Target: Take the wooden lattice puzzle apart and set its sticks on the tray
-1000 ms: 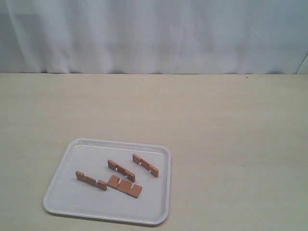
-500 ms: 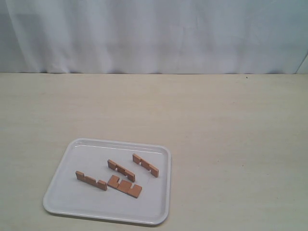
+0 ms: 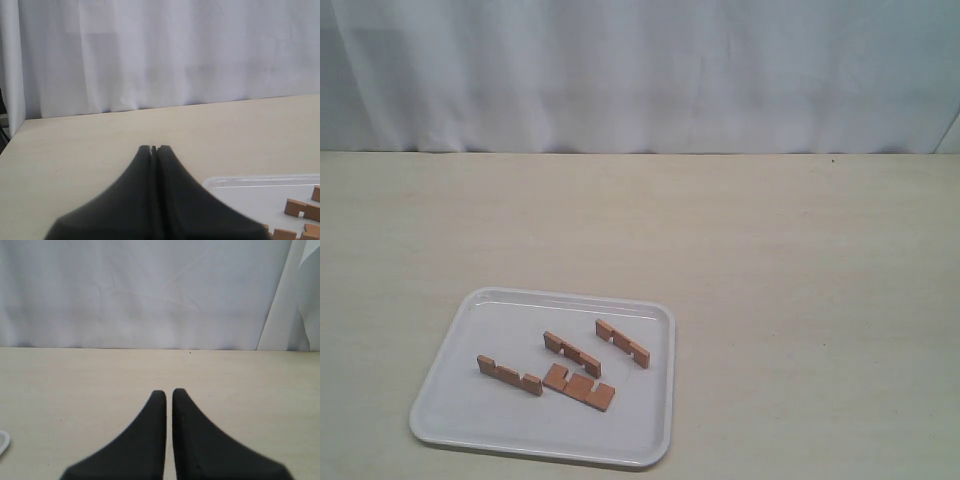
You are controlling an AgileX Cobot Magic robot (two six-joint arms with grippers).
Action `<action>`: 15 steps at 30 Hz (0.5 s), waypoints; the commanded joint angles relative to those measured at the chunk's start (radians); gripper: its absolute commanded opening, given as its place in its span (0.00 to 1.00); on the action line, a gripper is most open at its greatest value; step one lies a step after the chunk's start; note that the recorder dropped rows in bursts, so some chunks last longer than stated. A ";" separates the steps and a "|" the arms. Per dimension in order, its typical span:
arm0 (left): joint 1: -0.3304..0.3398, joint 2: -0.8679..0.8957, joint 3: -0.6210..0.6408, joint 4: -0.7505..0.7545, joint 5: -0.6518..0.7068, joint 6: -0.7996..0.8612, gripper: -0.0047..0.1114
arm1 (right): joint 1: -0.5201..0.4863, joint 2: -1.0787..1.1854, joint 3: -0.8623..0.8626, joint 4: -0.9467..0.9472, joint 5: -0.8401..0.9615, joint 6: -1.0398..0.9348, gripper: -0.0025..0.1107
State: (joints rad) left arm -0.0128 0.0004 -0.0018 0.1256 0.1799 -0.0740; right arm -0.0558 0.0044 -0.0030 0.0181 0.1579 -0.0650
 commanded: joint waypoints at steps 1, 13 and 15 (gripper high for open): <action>0.003 0.000 0.001 -0.006 -0.005 -0.005 0.04 | 0.000 -0.004 0.003 -0.001 0.003 -0.001 0.06; 0.003 0.000 0.001 -0.006 -0.005 -0.005 0.04 | 0.035 -0.004 0.003 -0.001 0.003 0.002 0.06; 0.003 0.000 0.001 -0.006 -0.005 -0.005 0.04 | 0.035 -0.004 0.003 -0.001 0.003 0.002 0.06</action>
State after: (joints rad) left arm -0.0128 0.0004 -0.0018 0.1256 0.1799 -0.0740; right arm -0.0225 0.0044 -0.0030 0.0181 0.1579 -0.0650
